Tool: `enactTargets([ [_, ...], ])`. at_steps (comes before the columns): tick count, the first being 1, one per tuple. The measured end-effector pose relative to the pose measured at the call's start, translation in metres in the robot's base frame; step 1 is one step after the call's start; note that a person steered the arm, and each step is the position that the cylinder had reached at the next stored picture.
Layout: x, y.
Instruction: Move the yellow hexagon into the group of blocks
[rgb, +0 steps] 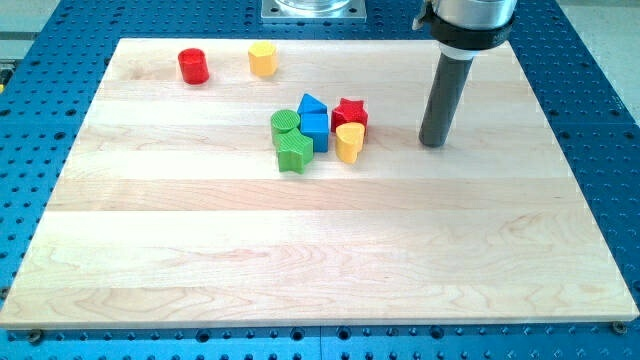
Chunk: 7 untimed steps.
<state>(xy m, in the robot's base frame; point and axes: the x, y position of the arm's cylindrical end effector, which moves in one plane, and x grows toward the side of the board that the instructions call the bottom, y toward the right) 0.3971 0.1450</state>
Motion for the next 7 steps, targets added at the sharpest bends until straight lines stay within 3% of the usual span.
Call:
enactTargets([
  [1, 0.002, 0.0],
  [2, -0.032, -0.008],
  [3, -0.122, -0.053],
  [4, -0.183, -0.109],
  [5, -0.175, -0.179],
  [7, -0.174, -0.201],
])
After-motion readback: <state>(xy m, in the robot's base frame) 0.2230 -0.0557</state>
